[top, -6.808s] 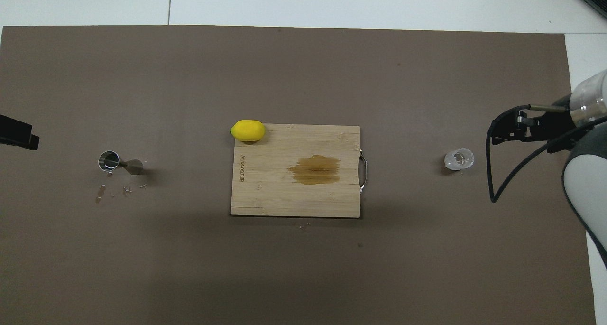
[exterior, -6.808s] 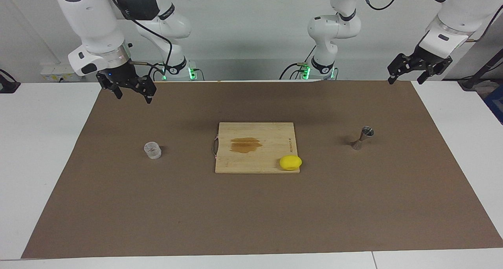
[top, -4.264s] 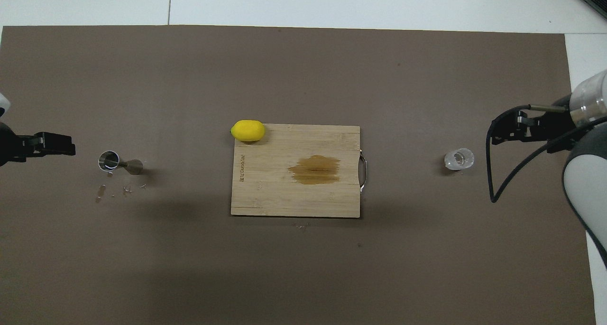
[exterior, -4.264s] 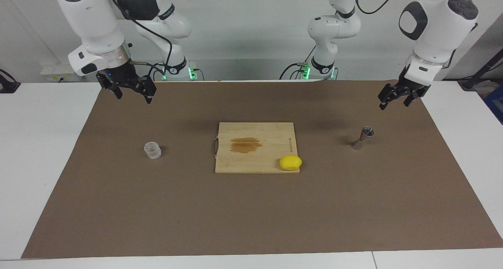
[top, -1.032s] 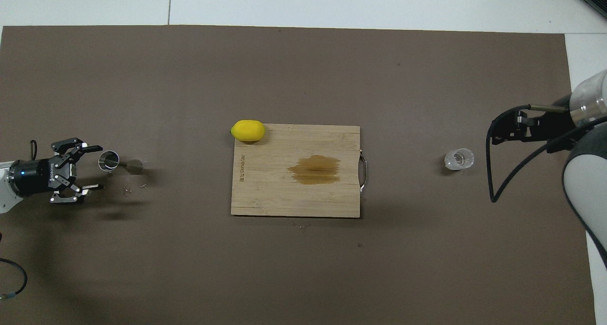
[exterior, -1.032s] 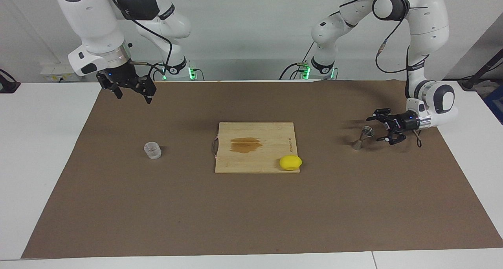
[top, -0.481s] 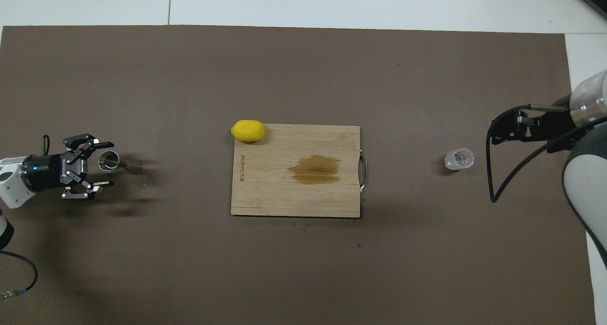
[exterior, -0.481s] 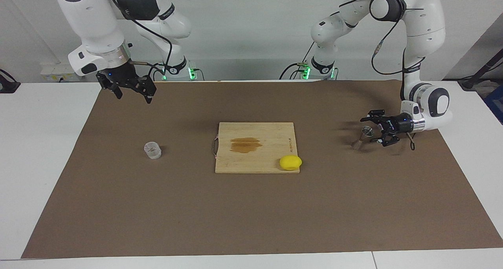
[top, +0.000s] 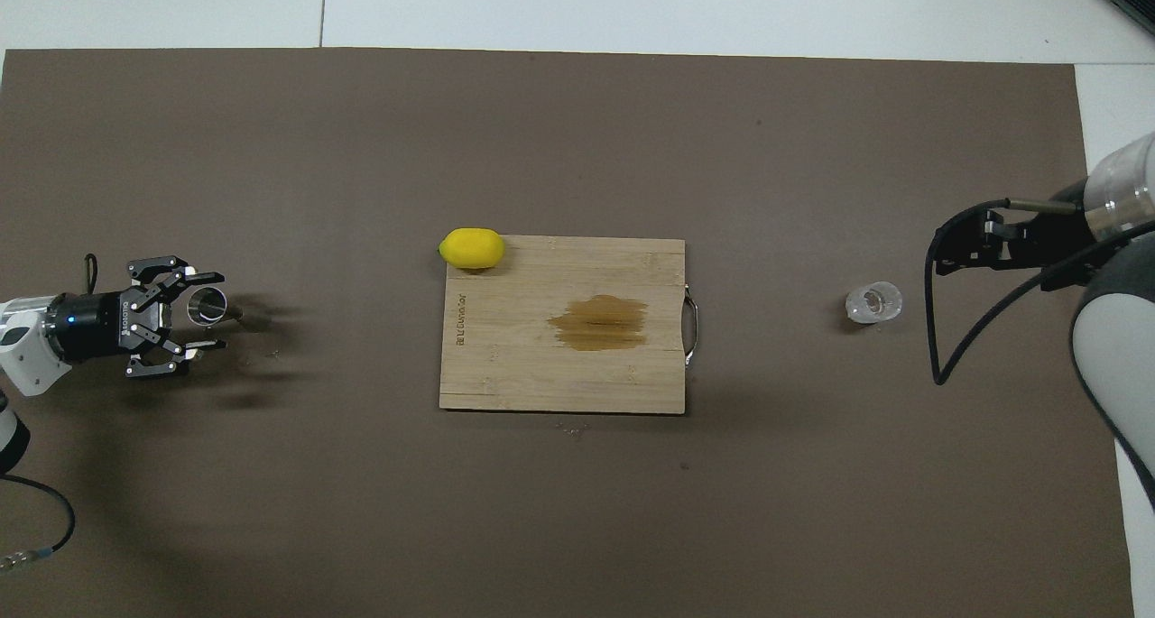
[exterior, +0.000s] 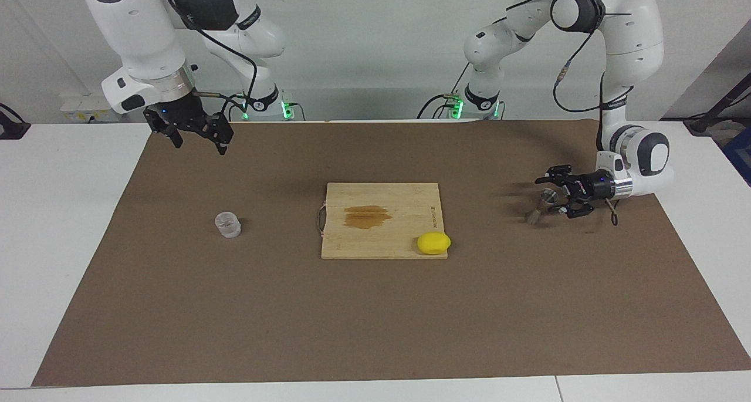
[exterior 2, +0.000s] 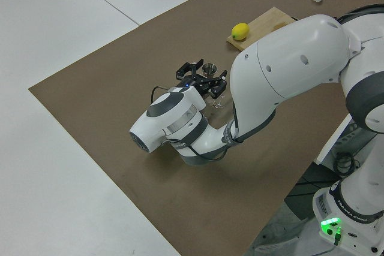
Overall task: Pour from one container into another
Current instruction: 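Reach the left gripper to the small metal cup and grasp it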
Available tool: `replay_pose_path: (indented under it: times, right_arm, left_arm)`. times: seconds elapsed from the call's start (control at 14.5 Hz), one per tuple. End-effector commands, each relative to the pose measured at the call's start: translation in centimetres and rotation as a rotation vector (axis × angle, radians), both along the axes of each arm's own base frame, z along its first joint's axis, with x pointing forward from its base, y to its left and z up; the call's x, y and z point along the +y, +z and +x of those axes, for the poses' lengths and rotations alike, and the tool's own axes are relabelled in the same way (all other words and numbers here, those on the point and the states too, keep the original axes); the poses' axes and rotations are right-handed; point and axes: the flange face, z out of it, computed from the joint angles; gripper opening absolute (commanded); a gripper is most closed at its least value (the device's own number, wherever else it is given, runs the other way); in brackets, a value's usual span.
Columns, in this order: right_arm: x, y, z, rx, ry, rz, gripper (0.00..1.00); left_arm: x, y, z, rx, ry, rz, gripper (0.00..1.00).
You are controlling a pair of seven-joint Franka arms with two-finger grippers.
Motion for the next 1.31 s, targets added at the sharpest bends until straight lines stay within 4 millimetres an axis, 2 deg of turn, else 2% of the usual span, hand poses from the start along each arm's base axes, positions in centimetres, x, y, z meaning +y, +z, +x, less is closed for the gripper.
replay_pose_path:
  times: [0.0, 0.41, 0.69, 0.89, 1.24]
  right_arm:
    - [-0.3, 0.2, -0.6, 0.001, 0.011, 0.021, 1.00]
    - [-0.3, 0.2, -0.6, 0.001, 0.011, 0.019, 1.00]
    - [-0.3, 0.1, -0.6, 0.003, 0.011, 0.019, 1.00]
    - [-0.3, 0.1, -0.6, 0.003, 0.011, 0.019, 1.00]
    - [-0.3, 0.1, -0.6, 0.003, 0.011, 0.019, 1.00]
  left_arm:
    - [-0.1, 0.1, -0.4, -0.021, 0.018, -0.010, 0.86]
    - [0.2, 0.0, -0.2, -0.023, 0.030, 0.005, 0.85]
    - [0.9, 0.2, -0.2, -0.028, 0.040, 0.008, 0.74]
    - [1.1, 0.2, -0.3, -0.030, 0.044, 0.010, 0.59]
    - [1.1, 0.2, -0.3, -0.028, 0.045, 0.011, 0.46]
